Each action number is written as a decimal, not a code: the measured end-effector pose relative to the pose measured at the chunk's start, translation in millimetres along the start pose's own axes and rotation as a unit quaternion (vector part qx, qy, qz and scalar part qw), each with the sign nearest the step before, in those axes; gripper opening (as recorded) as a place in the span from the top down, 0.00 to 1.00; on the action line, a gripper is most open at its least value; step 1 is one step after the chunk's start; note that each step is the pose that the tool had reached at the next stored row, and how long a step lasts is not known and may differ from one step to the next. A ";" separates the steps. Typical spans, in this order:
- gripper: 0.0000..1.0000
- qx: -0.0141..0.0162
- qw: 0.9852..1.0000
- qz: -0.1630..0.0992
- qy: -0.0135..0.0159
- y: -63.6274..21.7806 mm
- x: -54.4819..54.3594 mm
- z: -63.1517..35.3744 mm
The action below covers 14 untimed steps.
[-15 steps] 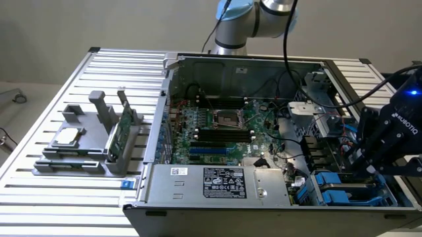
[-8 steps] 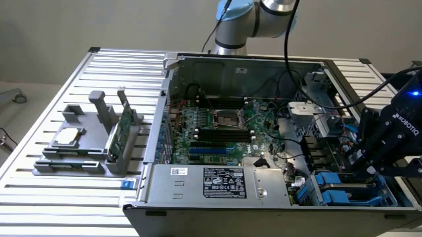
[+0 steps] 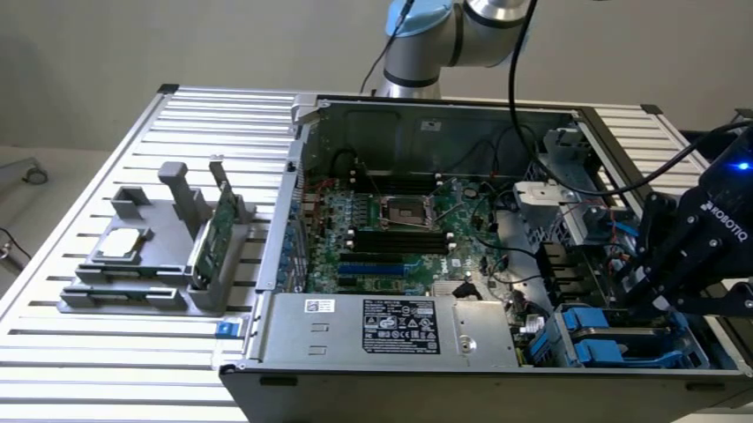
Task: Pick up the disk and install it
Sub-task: 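Insert the first disk wire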
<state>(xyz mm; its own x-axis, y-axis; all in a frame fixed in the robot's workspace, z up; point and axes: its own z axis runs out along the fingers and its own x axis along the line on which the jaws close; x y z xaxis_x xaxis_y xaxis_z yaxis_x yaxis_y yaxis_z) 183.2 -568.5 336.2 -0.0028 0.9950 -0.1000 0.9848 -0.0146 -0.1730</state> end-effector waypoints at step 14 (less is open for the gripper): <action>0.83 0.008 1.000 0.015 0.003 4.2 0.1 -0.7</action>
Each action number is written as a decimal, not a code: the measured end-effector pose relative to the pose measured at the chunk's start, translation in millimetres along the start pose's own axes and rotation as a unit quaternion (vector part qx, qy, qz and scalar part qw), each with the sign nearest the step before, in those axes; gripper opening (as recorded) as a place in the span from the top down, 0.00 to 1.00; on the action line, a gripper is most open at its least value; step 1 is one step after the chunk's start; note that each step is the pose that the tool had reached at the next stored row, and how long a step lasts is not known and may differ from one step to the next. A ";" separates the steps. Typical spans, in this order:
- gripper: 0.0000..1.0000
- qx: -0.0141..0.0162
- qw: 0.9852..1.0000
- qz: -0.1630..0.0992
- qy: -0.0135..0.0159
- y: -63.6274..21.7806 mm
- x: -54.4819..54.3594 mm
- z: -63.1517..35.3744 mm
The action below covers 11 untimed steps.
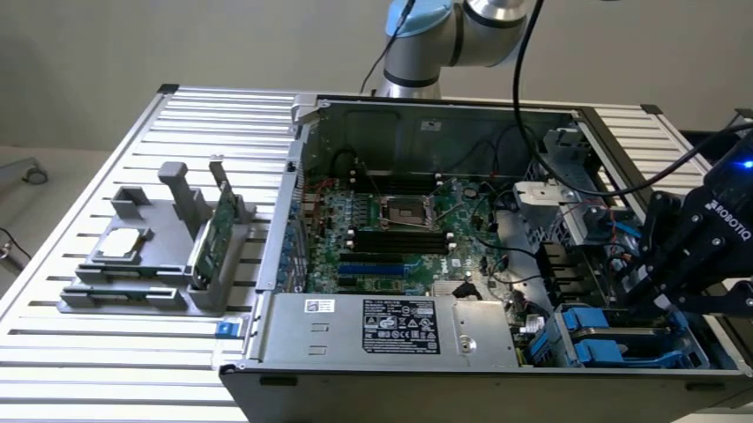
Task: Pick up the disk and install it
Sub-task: 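Insert the first disk wire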
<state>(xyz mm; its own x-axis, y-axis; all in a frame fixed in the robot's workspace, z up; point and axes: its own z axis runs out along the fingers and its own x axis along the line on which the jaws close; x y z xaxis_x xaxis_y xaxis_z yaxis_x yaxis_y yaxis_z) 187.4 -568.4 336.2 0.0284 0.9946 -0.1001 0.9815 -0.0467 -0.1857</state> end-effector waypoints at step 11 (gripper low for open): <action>0.83 0.003 1.000 0.004 0.001 1.9 0.1 0.4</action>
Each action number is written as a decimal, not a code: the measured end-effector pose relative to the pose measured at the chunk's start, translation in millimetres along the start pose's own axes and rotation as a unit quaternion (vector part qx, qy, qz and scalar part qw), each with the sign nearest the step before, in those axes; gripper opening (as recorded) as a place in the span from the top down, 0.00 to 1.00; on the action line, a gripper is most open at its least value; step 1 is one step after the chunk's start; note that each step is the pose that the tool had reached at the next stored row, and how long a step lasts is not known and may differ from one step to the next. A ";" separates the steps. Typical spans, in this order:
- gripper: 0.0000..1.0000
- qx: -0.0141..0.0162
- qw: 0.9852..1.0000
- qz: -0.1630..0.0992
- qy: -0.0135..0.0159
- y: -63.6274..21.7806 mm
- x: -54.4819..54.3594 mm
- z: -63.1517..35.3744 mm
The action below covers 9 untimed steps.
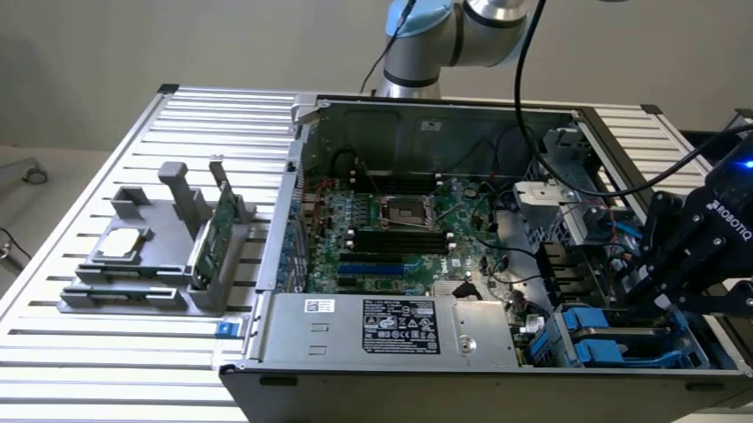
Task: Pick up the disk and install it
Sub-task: 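Insert the first disk wire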
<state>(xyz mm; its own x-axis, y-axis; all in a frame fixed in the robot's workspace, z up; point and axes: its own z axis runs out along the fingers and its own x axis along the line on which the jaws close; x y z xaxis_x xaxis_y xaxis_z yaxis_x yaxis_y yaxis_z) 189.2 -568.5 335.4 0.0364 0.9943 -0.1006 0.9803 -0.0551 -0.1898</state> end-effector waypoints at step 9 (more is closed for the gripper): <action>0.83 0.002 1.000 0.000 0.000 0.5 0.7 0.4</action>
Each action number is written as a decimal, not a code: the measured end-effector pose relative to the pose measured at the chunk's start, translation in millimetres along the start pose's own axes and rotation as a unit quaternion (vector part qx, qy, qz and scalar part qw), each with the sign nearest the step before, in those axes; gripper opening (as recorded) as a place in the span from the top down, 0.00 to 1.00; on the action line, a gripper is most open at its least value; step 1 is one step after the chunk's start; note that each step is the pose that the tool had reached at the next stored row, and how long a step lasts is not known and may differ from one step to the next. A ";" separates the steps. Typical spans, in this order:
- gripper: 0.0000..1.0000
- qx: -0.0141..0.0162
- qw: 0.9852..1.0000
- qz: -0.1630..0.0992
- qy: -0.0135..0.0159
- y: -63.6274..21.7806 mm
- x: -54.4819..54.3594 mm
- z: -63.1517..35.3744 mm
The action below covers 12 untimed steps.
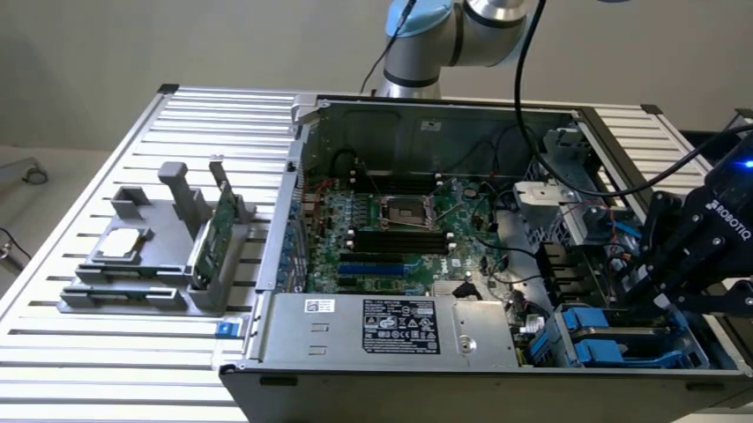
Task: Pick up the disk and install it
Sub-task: 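Insert the first disk wire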
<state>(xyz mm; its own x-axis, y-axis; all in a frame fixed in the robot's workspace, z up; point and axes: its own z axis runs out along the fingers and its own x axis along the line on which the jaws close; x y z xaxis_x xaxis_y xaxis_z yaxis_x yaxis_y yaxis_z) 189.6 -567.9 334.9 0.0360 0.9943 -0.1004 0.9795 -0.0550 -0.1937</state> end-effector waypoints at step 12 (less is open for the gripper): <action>0.83 0.004 1.000 0.000 0.000 2.4 0.1 -0.5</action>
<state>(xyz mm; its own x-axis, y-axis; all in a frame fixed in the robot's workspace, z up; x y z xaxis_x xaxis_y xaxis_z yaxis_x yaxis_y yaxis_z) 192.1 -567.8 334.9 0.0352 0.9943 -0.1008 0.9780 -0.0550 -0.2014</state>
